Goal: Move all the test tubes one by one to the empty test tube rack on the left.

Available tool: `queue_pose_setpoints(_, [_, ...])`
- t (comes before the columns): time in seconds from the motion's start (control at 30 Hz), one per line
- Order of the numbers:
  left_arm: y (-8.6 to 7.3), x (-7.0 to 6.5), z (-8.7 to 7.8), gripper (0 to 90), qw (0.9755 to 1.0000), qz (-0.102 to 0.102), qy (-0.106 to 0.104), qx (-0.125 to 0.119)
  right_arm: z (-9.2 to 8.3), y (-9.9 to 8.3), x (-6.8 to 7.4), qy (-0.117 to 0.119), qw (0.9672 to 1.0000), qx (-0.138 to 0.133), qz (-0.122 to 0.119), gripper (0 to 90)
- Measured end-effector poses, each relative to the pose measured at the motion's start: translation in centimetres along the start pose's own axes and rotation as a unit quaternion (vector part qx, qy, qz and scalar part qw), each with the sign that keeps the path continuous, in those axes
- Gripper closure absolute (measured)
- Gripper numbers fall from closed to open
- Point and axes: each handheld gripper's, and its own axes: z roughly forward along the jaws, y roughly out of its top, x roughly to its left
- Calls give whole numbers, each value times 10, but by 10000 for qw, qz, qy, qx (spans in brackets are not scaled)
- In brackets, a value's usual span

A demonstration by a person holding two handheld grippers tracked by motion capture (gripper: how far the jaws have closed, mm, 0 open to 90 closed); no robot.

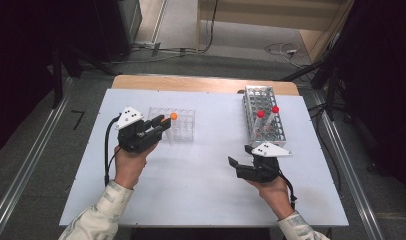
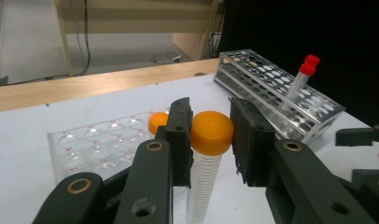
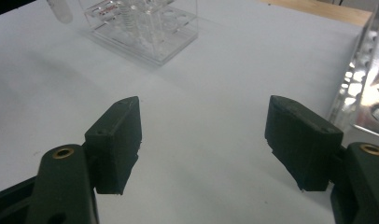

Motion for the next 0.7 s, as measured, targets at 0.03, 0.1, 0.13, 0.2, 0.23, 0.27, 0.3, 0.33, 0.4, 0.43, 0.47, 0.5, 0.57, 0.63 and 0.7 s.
queue_pose_setpoints(0.03, [2,2,0,702,10000,2,45,0,-1,-1,-2,-14,10000,11,21,255])
queue_pose_setpoints(0.1, [5,5,0,704,9999,-44,103,-27,-5,-4,-5,-48,10000,7,57,254])
queue_pose_setpoints(0.13, [7,6,0,704,9999,-38,129,-42,-6,-5,-6,-55,10000,-10,66,255])
queue_pose_setpoints(0.2, [12,9,2,704,9998,-55,201,-67,-9,-5,-9,-89,9999,-39,91,255])
queue_pose_setpoints(0.23, [14,10,3,704,9997,-49,227,-76,-10,-6,-10,-95,9999,-41,117,255])
queue_pose_setpoints(0.27, [16,11,3,704,9996,-39,254,-82,-11,-6,-11,-113,9998,-50,141,255])
queue_pose_setpoints(0.3, [19,11,4,704,9995,-27,282,-99,-11,-6,-12,-111,9998,-58,149,256])
queue_pose_setpoints(0.33, [21,12,5,704,9995,-23,295,-116,-11,-6,-13,-118,9998,-65,164,257])
queue_pose_setpoints(0.4, [26,14,9,704,9993,-5,357,-143,-11,-6,-13,-120,9998,-66,163,257])
queue_pose_setpoints(0.43, [28,15,12,704,9991,-12,387,-150,-11,-6,-13,-130,9998,-54,169,257])
queue_pose_setpoints(0.47, [30,16,14,705,9990,1,419,-151,-10,-6,-13,-128,9998,-48,165,257])
queue_pose_setpoints(0.5, [31,17,17,704,9987,41,496,-128,-10,-6,-13,-128,9998,-39,154,257])
queue_pose_setpoints(0.57, [32,19,22,704,9980,107,616,-113,-10,-6,-12,-133,9998,-27,164,257])
queue_pose_setpoints(0.63, [32,21,26,704,9976,108,675,-93,-10,-6,-13,-138,9997,-38,174,257])
queue_pose_setpoints(0.7, [30,22,30,704,9973,116,722,-86,-11,-6,-13,-154,9997,-50,201,257])
